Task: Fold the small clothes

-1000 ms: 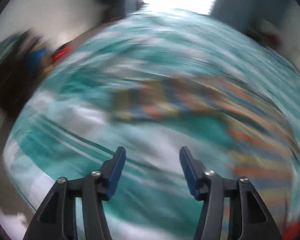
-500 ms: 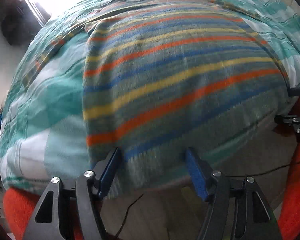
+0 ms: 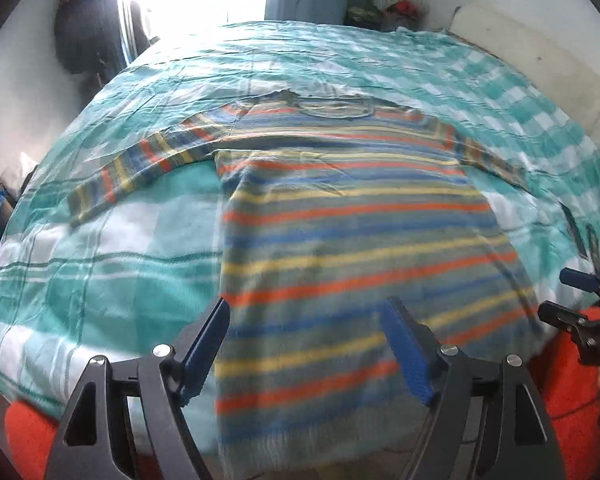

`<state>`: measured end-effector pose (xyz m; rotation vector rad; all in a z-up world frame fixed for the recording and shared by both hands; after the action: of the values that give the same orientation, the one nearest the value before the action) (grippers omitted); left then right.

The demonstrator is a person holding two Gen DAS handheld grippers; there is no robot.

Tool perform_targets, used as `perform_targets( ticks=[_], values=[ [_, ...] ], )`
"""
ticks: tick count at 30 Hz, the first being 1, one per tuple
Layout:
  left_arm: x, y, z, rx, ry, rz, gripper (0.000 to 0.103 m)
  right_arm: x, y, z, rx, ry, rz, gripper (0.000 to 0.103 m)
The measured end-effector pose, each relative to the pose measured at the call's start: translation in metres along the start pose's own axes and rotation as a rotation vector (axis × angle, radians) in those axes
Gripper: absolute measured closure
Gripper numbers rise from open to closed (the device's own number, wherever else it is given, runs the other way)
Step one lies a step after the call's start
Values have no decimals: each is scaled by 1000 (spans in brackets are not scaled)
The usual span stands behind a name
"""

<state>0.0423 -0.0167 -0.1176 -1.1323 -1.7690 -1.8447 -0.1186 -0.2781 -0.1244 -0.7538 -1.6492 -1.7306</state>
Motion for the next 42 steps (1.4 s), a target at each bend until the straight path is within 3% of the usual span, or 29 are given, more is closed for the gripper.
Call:
perform_targets(
  ticks=[4,10,14,16,18,20,22,24,25,30,33,39,42],
  values=[
    [-22,-20,13,40,58,57,25,-32,-8,-10,-102,64,68,18],
    [-14,-41,38,91,127,15,25,-24,8,-72,-210,107,-45,17],
    [-11,-37,48,109,173,-15,25,-20,48,-173,-398,46,-187,17],
    [-7,-34,54,124,193,-41,25,-24,65,-249,-590,17,-245,17],
    [-7,-32,58,131,215,-53,25,-42,64,-308,-800,49,-225,16],
    [-9,-32,61,138,228,-50,25,-59,55,-345,-952,41,-199,23],
    [-13,-33,63,142,236,-34,25,-73,49,-369,-1011,9,-200,25],
    [-19,-35,63,138,246,-13,25,-93,44,-377,-1038,14,-135,25],
    [-22,-37,63,134,252,-3,25,-102,37,-378,-1089,5,-83,31],
    [-32,-41,62,125,264,30,25,-103,32,-354,-1247,137,-76,31],
    [-41,-43,61,131,260,56,25,-118,35,-347,-1234,104,-52,31],
    [-39,-44,60,127,260,58,25,-134,27,-360,-1326,31,-213,32],
    [-40,-46,62,136,257,63,25,-137,37,-359,-1222,-68,-179,96]
  ],
)
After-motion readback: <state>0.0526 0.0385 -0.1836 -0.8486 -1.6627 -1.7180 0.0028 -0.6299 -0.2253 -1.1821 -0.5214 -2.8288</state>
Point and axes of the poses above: each gripper's, at about its wrist camera, not at the fingertips, and x roughly against the way its jaws point, z to its left, y to its top, the point moved 1 cm from there along -x, roughly the way its jaws point, and after that the axes turned 10 degrees about -z, right-handed, at the moved point
